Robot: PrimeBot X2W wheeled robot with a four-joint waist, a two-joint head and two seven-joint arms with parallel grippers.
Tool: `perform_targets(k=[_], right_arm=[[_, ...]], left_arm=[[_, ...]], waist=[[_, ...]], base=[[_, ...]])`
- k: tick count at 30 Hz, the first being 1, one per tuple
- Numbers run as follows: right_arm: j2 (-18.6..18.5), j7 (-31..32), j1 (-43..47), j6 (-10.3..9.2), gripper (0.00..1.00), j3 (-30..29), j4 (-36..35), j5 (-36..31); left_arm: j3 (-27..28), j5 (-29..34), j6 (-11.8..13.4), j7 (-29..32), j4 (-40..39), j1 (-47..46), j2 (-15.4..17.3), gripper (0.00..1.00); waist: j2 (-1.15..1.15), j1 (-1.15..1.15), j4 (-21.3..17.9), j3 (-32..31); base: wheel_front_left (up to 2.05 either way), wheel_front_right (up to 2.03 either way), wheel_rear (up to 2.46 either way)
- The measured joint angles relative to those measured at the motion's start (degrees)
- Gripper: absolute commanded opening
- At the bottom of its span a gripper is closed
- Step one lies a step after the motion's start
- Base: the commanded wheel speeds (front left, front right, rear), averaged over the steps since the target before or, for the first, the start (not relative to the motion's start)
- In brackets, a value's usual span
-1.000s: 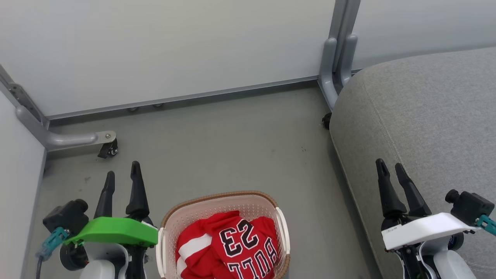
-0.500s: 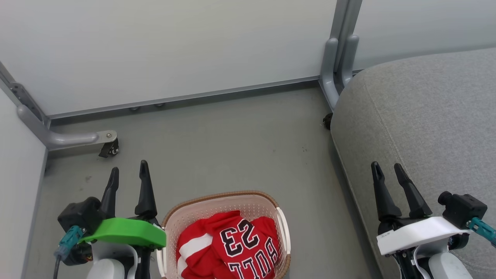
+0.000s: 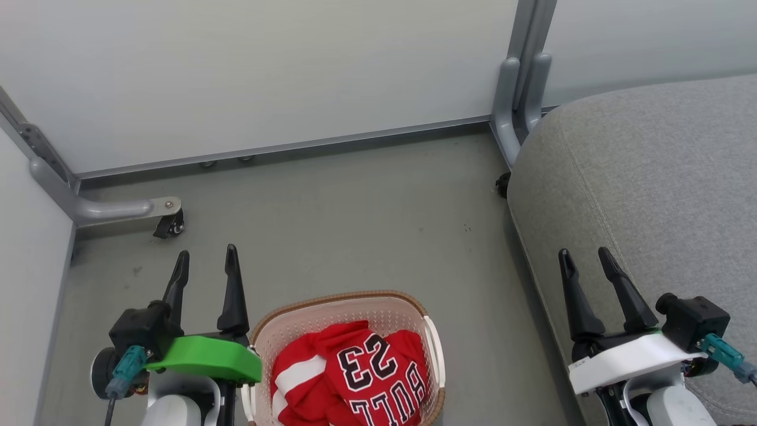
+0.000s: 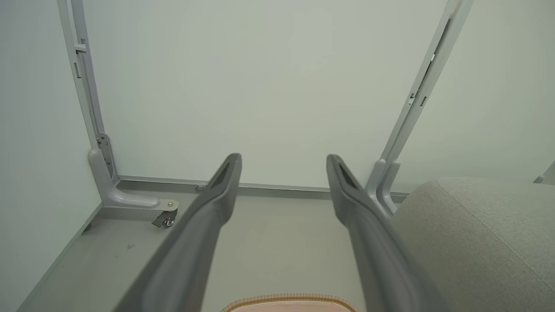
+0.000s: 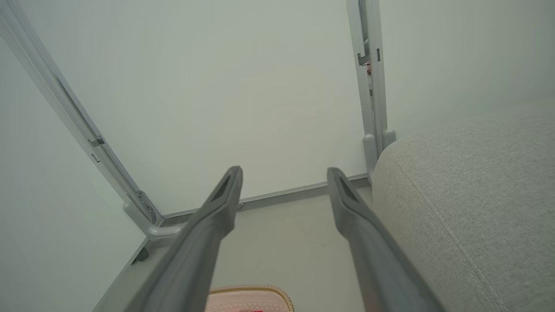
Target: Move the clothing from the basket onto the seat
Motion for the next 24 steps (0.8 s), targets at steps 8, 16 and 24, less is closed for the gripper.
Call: perform_targets(k=[8,16,24], right_arm=[[0.40,-0.51,0.03,0.00,1.00,-0.19,0.37,-4.56],[0.83,-0.94,0.03,0.01,1.00,-0.48,0.94,-8.45],[1.22,-1.30,-0.01,0.01,1.00,-0.79,1.74,-12.37]], left_arm=[[-0.66,3.80,-0.11,-0.85,0.10,-0.02,0.03,1.00],[-1.26,6.94,-0.25,-1.80,0.11,-0.19,0.07,1.00],[-1.67,9.87,-0.46,-2.53,0.32,-0.55,0.09,1.00]], waist=[[0.00,0.00,0.15,0.04],[0.00,0.00,0.49,0.42],[0.00,0.00,0.66,0.89]], base=[[0.00,0.00,0.00],[0.00,0.00,0.00],[0.00,0.00,0.00]])
